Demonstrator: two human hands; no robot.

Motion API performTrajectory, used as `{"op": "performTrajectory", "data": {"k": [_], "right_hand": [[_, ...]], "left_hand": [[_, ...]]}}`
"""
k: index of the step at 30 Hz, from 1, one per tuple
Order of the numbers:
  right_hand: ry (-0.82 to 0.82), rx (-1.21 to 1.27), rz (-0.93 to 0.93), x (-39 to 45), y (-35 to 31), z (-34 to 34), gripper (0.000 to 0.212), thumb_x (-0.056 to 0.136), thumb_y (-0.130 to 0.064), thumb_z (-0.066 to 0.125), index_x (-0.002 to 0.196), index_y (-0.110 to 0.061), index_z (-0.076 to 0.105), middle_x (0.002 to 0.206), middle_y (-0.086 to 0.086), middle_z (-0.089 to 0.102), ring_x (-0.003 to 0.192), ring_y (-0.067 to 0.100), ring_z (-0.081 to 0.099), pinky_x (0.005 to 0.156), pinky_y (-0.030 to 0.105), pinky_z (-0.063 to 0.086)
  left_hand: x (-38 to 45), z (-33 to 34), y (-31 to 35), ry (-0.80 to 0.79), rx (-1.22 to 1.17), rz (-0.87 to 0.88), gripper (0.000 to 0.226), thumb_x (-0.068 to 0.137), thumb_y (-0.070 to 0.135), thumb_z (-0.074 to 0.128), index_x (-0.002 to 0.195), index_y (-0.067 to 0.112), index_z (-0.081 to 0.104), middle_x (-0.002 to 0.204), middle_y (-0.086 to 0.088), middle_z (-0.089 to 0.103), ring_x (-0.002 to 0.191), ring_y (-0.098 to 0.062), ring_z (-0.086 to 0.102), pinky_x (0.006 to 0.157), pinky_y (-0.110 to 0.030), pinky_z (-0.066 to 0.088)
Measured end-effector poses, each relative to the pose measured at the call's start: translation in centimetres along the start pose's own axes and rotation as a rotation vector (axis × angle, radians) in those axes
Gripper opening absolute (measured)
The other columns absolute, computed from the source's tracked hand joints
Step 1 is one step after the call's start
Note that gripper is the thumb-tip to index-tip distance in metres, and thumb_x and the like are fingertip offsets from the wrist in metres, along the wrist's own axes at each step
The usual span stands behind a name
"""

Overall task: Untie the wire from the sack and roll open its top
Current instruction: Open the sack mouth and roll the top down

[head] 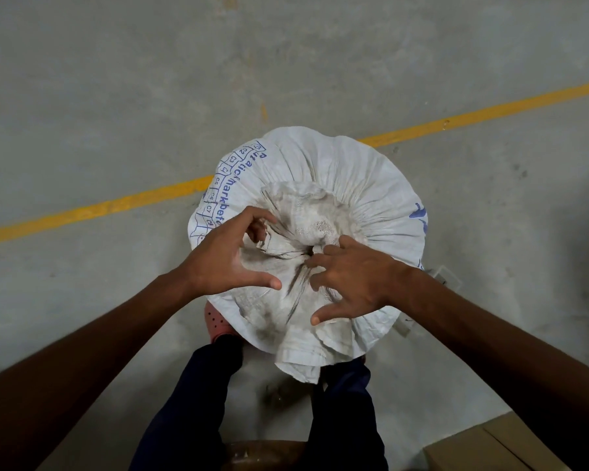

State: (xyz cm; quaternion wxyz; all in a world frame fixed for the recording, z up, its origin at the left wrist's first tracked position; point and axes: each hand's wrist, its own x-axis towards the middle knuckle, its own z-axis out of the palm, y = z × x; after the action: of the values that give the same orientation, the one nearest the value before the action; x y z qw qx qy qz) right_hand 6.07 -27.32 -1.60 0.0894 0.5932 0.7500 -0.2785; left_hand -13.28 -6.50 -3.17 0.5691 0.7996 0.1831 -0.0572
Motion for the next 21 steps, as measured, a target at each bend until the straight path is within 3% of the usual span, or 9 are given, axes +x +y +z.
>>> {"op": "performTrajectory", "data": {"k": [3,6,9,15,18,21], "right_hand": [[-0.018,-0.035,0.004,-0.3,0.2,0.3,0.083,0.084,-0.092,0.023,0.106,-0.028,0.073,0.114,-0.004,0.071,0.104,0.022,0.057,0.092,0.041,0.036],[-0.046,-0.045,0.006,-0.5,0.6,0.4,0.083,0.084,-0.092,0.020,0.106,-0.032,0.074,0.112,-0.006,0.072,0.104,0.021,0.055,0.092,0.040,0.034],[-0.039,-0.040,0.014,-0.8,1.0,0.5,0.084,0.085,-0.091,0.018,0.107,-0.032,0.073,0.107,-0.006,0.072,0.101,0.020,0.053,0.090,0.040,0.032],[0.073,-0.073,0.046,-1.9,2.0,1.5,0.074,0.090,-0.086,0.028,0.118,-0.030,0.068,0.096,-0.005,0.071,0.093,0.021,0.054,0.085,0.041,0.035],[0.111,-0.108,0.079,-2.5,2.6,2.1,0.076,0.091,-0.084,0.030,0.125,-0.027,0.066,0.097,-0.004,0.073,0.093,0.023,0.055,0.082,0.041,0.032],[0.131,-0.151,0.126,-3.2,3.3,3.0,0.080,0.090,-0.083,0.033,0.134,-0.023,0.064,0.100,-0.001,0.075,0.095,0.025,0.057,0.082,0.042,0.031]], "left_hand": [[0.0,0.7,-0.1,-0.061,-0.029,-0.003,0.075,0.054,0.056,0.099,0.112,0.033,0.056,0.090,0.003,0.069,0.086,-0.023,0.066,0.072,-0.030,0.052],[0.1,1.6,-0.1,-0.132,-0.058,-0.005,0.070,0.056,0.054,0.099,0.108,0.029,0.060,0.097,0.005,0.075,0.086,-0.022,0.070,0.076,-0.035,0.060],[0.5,2.6,0.0,-0.147,-0.037,0.009,0.069,0.059,0.052,0.099,0.113,0.027,0.064,0.110,0.012,0.073,0.099,-0.017,0.071,0.088,-0.034,0.060],[1.5,3.7,-0.4,-0.151,0.116,-0.033,0.085,0.060,0.072,0.088,0.135,0.041,0.061,0.129,0.022,0.068,0.119,0.003,0.062,0.098,-0.025,0.052],[1.9,4.4,-0.8,-0.218,0.348,-0.024,0.097,0.066,0.085,0.073,0.150,0.043,0.049,0.149,0.020,0.057,0.134,-0.005,0.053,0.111,-0.036,0.046],[2.3,5.2,-0.8,-0.322,0.552,0.031,0.102,0.074,0.089,0.061,0.159,0.039,0.035,0.160,0.015,0.046,0.136,-0.016,0.049,0.107,-0.043,0.048]]}}
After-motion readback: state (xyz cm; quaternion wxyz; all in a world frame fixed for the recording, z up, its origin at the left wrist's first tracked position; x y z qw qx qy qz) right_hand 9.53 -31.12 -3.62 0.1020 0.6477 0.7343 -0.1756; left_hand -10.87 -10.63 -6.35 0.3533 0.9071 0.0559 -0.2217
